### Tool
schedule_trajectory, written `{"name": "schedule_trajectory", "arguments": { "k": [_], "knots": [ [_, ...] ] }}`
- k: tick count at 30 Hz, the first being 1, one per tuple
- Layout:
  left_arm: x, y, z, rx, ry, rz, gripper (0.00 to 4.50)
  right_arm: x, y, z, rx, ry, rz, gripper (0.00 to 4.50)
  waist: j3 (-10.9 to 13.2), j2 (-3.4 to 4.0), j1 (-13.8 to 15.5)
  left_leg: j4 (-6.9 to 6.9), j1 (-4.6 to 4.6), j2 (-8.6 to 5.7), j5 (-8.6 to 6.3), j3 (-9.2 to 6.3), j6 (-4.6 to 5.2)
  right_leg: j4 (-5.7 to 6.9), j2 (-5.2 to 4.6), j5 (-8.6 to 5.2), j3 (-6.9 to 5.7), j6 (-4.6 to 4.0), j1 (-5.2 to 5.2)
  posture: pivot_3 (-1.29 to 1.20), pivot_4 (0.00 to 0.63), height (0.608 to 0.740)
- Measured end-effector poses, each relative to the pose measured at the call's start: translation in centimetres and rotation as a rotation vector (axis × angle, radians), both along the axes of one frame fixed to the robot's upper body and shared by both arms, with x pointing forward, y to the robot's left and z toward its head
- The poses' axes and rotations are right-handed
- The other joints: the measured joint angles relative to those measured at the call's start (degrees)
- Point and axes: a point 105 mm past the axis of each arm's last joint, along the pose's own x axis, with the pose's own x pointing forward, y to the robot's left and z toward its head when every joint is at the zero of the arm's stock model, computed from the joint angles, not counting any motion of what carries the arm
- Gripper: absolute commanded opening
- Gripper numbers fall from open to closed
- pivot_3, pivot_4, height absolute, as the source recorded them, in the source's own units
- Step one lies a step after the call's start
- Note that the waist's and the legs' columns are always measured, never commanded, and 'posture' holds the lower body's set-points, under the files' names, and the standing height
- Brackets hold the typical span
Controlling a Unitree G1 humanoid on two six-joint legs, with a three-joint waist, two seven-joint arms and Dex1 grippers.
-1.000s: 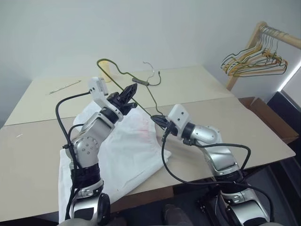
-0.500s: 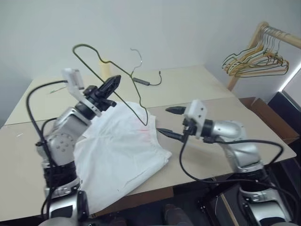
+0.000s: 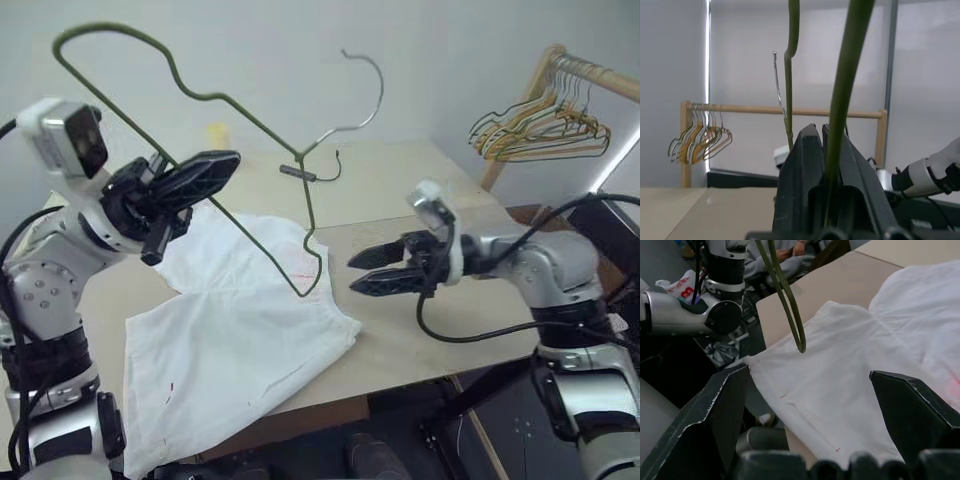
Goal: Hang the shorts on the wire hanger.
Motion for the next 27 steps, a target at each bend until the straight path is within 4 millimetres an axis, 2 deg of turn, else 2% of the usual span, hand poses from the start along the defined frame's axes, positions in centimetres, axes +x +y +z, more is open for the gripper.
{"name": "schedule_trajectory", "arguments": {
  "k": [6,17,20,27],
  "knots": [
    [-0.2,-0.1,0.3,-0.045,-0.012,-0.029,0.00,-0.6,2.2,0.2,0.062,0.016,0.039,4.45,0.00,0.00,0.01,0.09,-0.47,-0.03,0.00,-0.06,0.00,0.15,-0.03,0.23,0.01,-0.29,-0.53,-0.13,0.000,0.740],
    [-0.2,-0.4,0.1,-0.070,-0.020,-0.035,0.00,-0.7,2.4,0.8,0.057,-0.018,0.041,4.45,0.00,0.01,-0.15,0.11,-0.56,-0.03,0.01,-0.03,-0.01,0.23,-0.01,0.23,0.04,-0.30,-0.69,-0.12,0.000,0.740],
    [-0.2,-0.6,-0.1,-0.070,-0.020,-0.036,0.00,-0.6,2.6,1.1,0.058,-0.030,0.043,3.91,0.00,0.01,-0.13,0.11,-0.55,-0.02,0.01,-0.03,-0.01,0.24,-0.01,0.24,0.04,-0.31,-0.69,-0.12,0.000,0.740],
    [0.0,-1.0,-0.4,-0.055,-0.021,-0.026,0.00,-0.6,3.0,1.6,0.065,-0.044,0.053,1.51,-0.01,0.01,-0.04,0.11,-0.56,-0.03,0.01,-0.03,-0.01,0.23,-0.01,0.24,0.03,-0.31,-0.69,-0.12,0.000,0.740]
  ]
}}
